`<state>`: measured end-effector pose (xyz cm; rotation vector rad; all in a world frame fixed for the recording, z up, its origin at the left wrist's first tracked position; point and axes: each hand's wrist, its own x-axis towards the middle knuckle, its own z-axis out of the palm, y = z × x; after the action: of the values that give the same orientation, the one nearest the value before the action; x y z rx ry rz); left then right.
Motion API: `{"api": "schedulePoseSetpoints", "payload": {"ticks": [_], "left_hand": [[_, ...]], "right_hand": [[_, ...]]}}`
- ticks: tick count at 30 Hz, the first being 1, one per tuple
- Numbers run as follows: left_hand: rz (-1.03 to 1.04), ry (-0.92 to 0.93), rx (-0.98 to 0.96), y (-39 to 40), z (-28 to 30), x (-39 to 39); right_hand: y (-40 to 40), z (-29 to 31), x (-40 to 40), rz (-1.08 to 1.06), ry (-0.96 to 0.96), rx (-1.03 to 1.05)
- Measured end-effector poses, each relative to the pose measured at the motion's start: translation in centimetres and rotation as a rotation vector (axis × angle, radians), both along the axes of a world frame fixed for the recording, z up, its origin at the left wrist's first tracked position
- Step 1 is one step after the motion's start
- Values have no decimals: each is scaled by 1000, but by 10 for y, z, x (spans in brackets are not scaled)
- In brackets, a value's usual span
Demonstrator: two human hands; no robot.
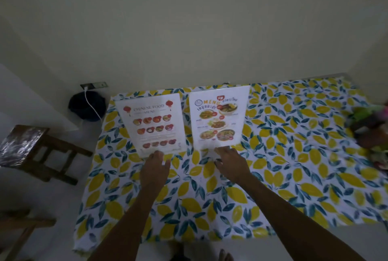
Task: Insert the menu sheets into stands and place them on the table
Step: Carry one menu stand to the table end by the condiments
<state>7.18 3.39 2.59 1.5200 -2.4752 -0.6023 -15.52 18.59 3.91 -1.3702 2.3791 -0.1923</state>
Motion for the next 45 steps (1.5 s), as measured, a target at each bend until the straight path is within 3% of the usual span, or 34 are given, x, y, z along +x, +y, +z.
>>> {"api": "schedulePoseSetpoints", "payload": {"ticks": [8,14,18,26,37,45], "left_hand": [[56,52,71,36,31,-57],[30,210,175,22,27,-95],[109,308,382,8,11,-120],[21,415,318,0,-2,-144],[35,376,165,-9,6,-162],[-37,411,110,-1,26,-233]], "right_hand": [[44,19,-50,-75,12,-50],[39,19,-81,-198,-18,-101],[21,4,-91,-392,-243,-209],[-29,-13,-105,-654,-491,-370],[-28,-10,-127,-537,-337,-450],[-3,20,-198,-475,-243,-543]]}}
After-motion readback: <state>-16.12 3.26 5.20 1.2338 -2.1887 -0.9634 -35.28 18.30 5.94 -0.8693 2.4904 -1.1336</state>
